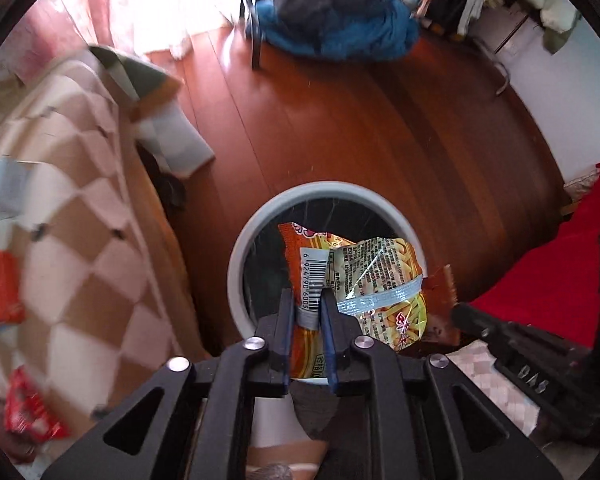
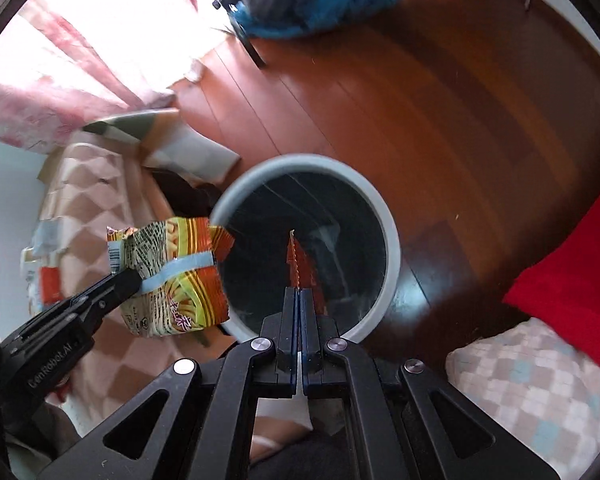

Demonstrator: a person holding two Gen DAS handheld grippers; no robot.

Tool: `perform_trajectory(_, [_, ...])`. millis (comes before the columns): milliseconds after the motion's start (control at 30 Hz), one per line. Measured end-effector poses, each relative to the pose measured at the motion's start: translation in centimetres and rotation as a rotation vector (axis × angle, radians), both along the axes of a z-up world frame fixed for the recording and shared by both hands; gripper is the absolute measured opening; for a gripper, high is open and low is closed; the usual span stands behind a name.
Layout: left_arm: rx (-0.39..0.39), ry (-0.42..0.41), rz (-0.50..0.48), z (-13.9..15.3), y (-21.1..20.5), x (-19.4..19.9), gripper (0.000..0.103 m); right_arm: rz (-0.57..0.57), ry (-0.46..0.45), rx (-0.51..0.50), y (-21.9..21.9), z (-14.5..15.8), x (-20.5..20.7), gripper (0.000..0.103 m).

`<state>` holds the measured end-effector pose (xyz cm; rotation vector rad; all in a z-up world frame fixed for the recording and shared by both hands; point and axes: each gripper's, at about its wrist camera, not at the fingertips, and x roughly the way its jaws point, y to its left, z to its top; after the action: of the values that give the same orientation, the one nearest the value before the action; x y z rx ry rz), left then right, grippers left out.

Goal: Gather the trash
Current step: 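Carry both snack packets over the white bin and open both tools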

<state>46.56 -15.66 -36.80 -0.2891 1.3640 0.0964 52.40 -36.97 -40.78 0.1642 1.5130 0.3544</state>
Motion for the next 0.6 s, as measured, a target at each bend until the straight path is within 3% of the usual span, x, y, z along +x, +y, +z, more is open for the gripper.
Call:
perform_trajectory(67, [0.006, 0.023, 0.013, -1.2, 0.0, 0.5, 0.057, 0.013, 0.021, -0.03, 0.1, -2.6, 0.6, 0.001])
perform_trajectory(133, [0.014, 0.035, 0.028, -1.7, 0.0, 0.6, 0.075, 0.026, 0.056, -0.056, 0.1, -4.9, 1.0, 0.002])
perform_trajectory(167, [0.021, 0.039, 0.03, -1.8, 0.0, 0.6, 0.079, 0.031, 0.067, -0.071, -0.1, -5.6, 0.9, 0.003])
perform_trajectory(200, [0.036, 0.047, 0.029, -2.0, -0.2, 0.5, 0.082, 0.036, 0.077, -0.096, -0.1, -6.4, 1.0, 0.01])
perform_trajectory(267, [0.055, 0.052, 0.026, -2.1, -0.3, 0.2, 0.096, 0.035, 0.083, -0.127, -0.1, -7.2, 1.1, 0.045])
perform_trajectory(300, [0.067, 0.053, 0.025, -2.0, -0.3, 0.0, 0.097, 0.029, 0.084, -0.136, -0.1, -7.5, 1.1, 0.074])
perform_trajectory(333, [0.077, 0.051, 0.022, -2.1, -0.3, 0.0, 0.097, 0.021, 0.08, -0.136, -0.1, -7.7, 1.2, 0.087])
perform_trajectory(400, [0.099, 0.045, 0.024, -1.9, -0.2, -0.3, 0.097, 0.023, 0.069, -0.147, 0.1, -7.4, 1.3, 0.09])
perform_trajectory(500, [0.125, 0.04, 0.026, -2.3, 0.2, -0.2, 0.097, 0.026, 0.057, -0.205, 0.0, -6.9, 1.3, 0.103])
perform_trajectory(600, [0.145, 0.031, 0.027, -1.7, 0.4, -0.7, 0.097, 0.029, 0.029, -0.242, -0.2, -5.6, 1.1, 0.103])
